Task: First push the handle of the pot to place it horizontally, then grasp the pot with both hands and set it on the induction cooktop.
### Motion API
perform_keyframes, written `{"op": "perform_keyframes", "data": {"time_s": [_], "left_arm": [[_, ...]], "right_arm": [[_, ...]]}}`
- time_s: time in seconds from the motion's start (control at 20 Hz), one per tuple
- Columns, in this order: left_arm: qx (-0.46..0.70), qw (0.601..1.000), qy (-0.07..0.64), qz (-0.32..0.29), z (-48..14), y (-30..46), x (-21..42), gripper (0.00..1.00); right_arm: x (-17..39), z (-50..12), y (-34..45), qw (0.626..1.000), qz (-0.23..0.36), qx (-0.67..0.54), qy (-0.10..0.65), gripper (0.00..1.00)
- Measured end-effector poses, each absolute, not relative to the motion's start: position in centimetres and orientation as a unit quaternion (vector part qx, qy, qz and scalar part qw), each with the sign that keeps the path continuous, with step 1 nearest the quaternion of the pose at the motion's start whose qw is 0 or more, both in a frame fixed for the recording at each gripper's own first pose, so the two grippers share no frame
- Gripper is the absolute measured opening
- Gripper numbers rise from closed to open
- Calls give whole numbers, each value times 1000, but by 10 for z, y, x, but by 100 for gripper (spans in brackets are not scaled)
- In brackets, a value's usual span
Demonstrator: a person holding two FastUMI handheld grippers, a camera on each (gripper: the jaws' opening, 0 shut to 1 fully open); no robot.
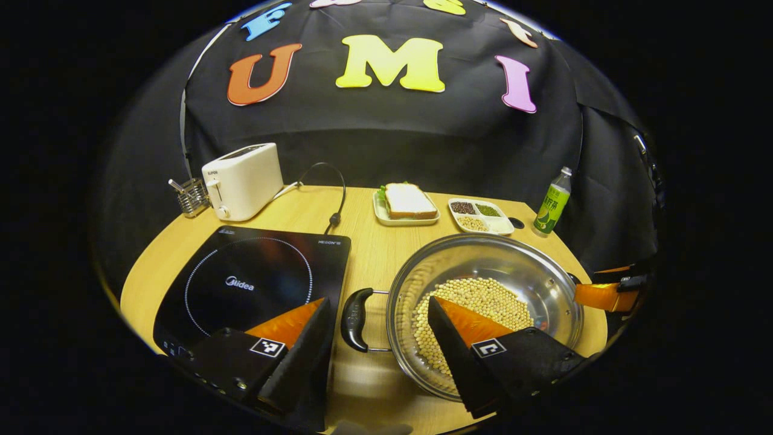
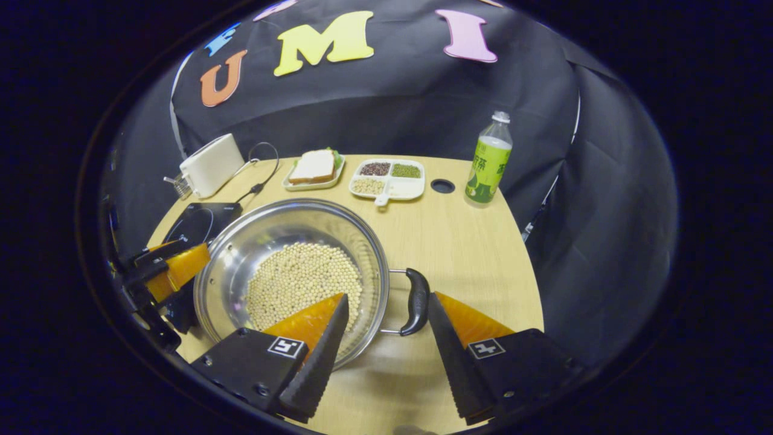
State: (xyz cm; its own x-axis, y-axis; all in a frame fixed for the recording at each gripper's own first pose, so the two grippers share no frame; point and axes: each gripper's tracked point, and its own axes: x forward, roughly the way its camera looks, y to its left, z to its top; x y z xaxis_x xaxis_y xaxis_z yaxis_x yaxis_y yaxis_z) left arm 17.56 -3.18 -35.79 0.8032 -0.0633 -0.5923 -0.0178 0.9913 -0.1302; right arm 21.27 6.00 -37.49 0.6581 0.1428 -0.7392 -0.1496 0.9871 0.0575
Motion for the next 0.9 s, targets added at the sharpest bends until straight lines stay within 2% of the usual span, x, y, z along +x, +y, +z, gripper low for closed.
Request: {"op": "perform_keyframes", "data": {"time_s": [0.3, 0.35, 0.4, 0.45, 0.55, 0.6, 0.75, 0.8, 0.9], "left_arm": [[-65, 938, 340, -1, -384, -33, 188, 96], [-66, 936, 346, -2, -386, -36, 189, 100], [-64, 935, 349, -1, -388, -38, 190, 95], [-61, 936, 346, 1, -387, -38, 190, 95], [-58, 936, 348, 6, -389, -38, 190, 100], [-58, 935, 350, 8, -389, -38, 190, 96], [-47, 932, 358, 17, -392, -35, 187, 95], [-49, 932, 359, 20, -392, -34, 187, 90], [-45, 930, 362, 28, -392, -32, 186, 84]], "right_arm": [[229, -386, 57, 907, 87, -31, 411, 84], [232, -387, 56, 906, 87, -38, 412, 84], [234, -388, 55, 905, 87, -40, 414, 84], [235, -389, 55, 905, 88, -39, 415, 84], [236, -393, 52, 903, 86, -42, 419, 84], [236, -395, 50, 901, 86, -43, 424, 84], [233, -404, 51, 892, 90, -36, 441, 84], [232, -407, 53, 890, 92, -31, 446, 86], [234, -409, 53, 889, 90, -32, 447, 84]]}}
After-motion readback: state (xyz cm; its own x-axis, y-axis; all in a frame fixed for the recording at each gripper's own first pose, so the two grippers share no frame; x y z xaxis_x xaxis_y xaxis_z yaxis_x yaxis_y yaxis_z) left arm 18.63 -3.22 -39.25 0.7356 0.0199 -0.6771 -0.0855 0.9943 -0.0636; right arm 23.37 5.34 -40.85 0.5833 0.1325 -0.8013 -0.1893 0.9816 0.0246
